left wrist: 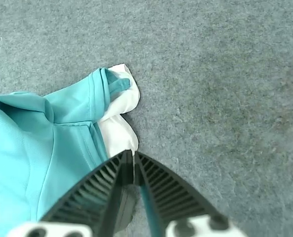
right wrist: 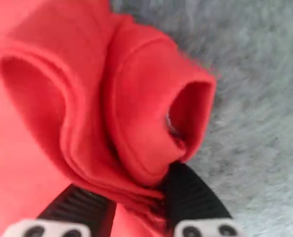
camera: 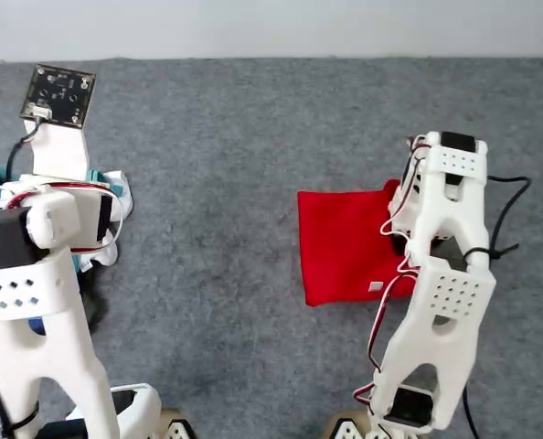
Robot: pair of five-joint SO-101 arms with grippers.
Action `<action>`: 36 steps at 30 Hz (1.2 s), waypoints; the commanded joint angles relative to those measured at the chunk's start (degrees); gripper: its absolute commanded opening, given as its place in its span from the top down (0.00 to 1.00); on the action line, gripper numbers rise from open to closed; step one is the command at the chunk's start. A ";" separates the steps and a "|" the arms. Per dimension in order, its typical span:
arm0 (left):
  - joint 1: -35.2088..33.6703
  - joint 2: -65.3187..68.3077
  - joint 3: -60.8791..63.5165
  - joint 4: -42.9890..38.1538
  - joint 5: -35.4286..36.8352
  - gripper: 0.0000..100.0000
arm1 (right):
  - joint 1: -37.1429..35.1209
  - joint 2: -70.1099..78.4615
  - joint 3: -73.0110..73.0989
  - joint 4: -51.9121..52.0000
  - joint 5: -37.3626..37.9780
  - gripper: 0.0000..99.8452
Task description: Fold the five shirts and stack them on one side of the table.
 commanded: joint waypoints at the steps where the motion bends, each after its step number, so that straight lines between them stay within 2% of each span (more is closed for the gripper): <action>1: 0.09 -1.23 -0.22 0.62 -0.79 0.98 | 2.77 -4.00 -1.76 0.75 10.20 0.99; 9: 0.18 -1.23 -0.22 0.62 -0.62 0.98 | 6.90 -5.93 -5.63 -10.51 43.52 0.99; 11: 0.18 -1.23 -0.22 0.62 -0.70 0.98 | 6.99 -5.85 -8.70 -14.55 49.49 0.99; 16: 0.18 -1.23 -0.22 0.62 -0.62 0.98 | 5.41 -5.85 -10.90 -22.99 57.14 0.99; 18: 0.18 -1.23 -0.22 0.62 -0.53 0.98 | 4.53 -5.76 -10.90 -23.52 57.32 0.98; 20: 0.18 -1.23 -0.22 0.62 -0.53 0.98 | 3.82 -5.93 -10.90 -22.90 57.23 0.93; 22: 0.18 -1.23 -0.22 0.62 -0.53 0.98 | 3.74 -6.46 -11.25 -21.93 54.86 0.84; 26: 0.18 -1.23 -0.22 0.62 -0.53 0.98 | 3.65 -9.27 -12.75 -20.62 38.33 0.75; 32: 0.18 -1.23 -0.22 0.62 -0.44 0.98 | 0.40 -15.43 -12.84 -11.65 17.32 0.72; 36: 0.18 -1.23 -0.22 0.62 -0.44 0.98 | -2.07 -17.80 -12.75 -5.67 -3.52 0.72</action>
